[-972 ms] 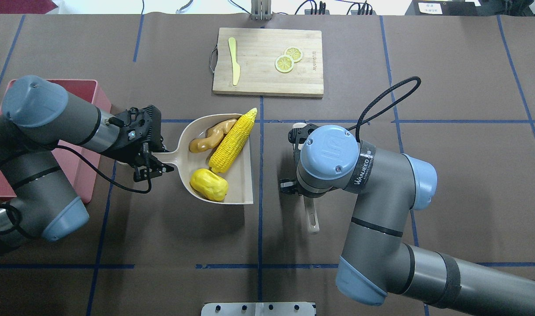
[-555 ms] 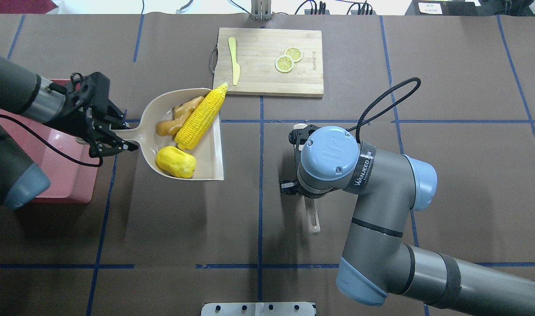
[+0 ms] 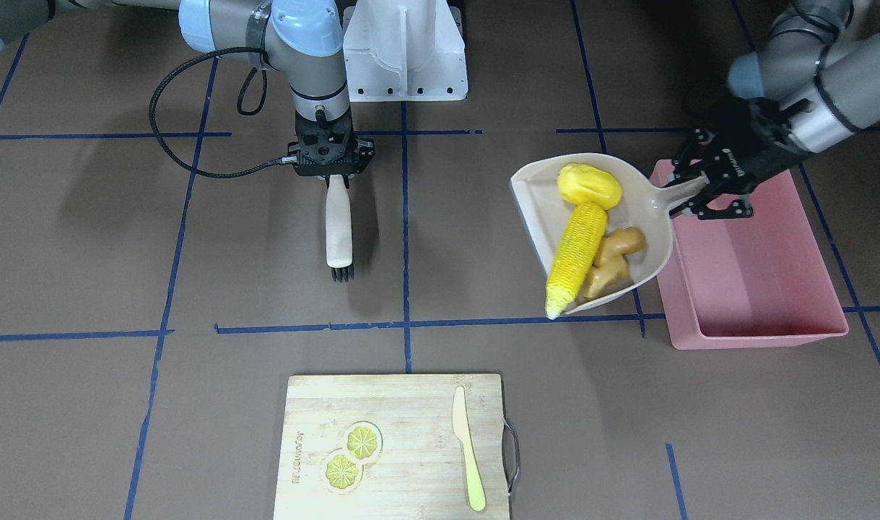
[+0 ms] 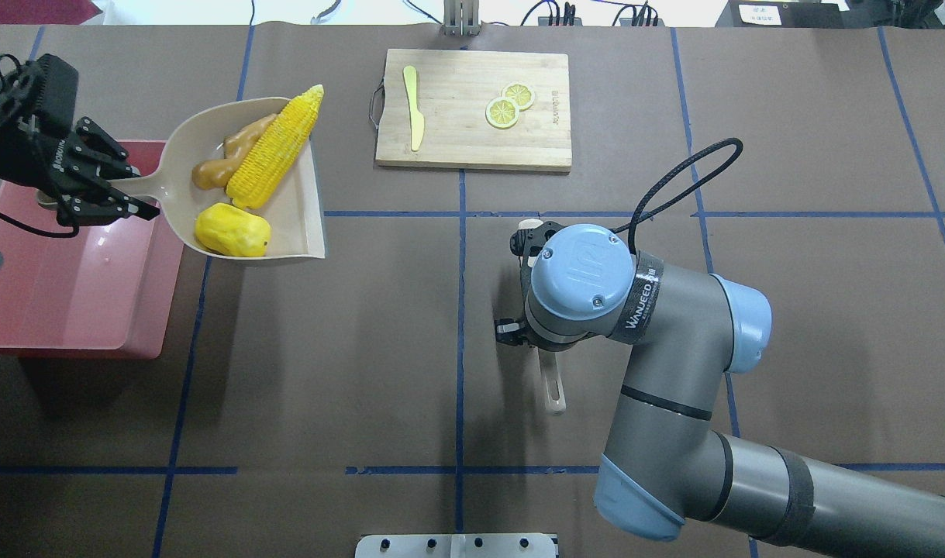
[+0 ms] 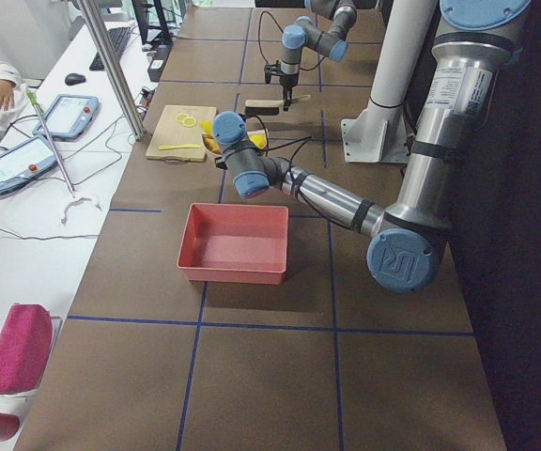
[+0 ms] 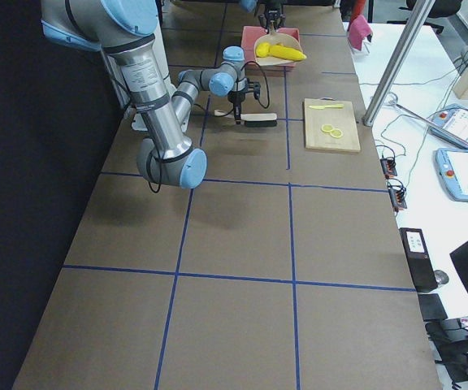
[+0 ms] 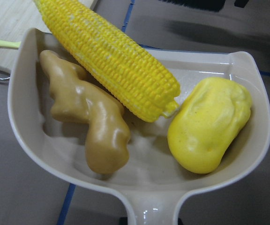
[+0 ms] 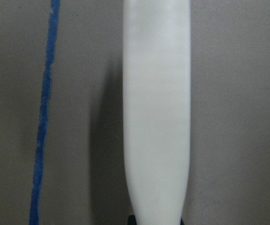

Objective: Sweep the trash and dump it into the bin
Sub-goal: 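Carry the loaded dustpan with the left gripper over the pink bin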

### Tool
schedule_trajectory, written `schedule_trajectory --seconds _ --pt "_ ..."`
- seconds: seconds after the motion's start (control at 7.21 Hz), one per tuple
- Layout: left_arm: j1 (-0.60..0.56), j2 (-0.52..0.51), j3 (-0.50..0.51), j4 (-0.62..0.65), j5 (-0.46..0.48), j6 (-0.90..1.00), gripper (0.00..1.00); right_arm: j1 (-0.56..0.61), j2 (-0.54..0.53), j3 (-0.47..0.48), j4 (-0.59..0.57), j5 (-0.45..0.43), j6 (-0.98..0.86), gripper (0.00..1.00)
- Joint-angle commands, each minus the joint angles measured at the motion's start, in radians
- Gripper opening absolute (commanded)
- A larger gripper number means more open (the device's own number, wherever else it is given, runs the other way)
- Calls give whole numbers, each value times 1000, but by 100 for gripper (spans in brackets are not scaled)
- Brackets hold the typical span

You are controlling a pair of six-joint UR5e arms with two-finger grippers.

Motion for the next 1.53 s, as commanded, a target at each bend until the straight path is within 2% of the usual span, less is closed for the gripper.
schedule_trajectory --seconds 0.0,0.28,0.69,0.97,1.39 --pt "-132 38 84 -3 -120 127 0 -4 0 1 -2 -1 1 0" --pt "-258 51 187 -3 -204 268 0 -5 0 1 -2 -2 2 0" --pt "-358 57 237 -1 -197 335 0 -10 2 1 -2 -14 2 0" --pt "-407 116 237 -1 -127 408 0 -8 2 1 -2 -16 2 0" --pt "-401 143 229 6 42 506 0 -10 2 1 0 -16 2 0"
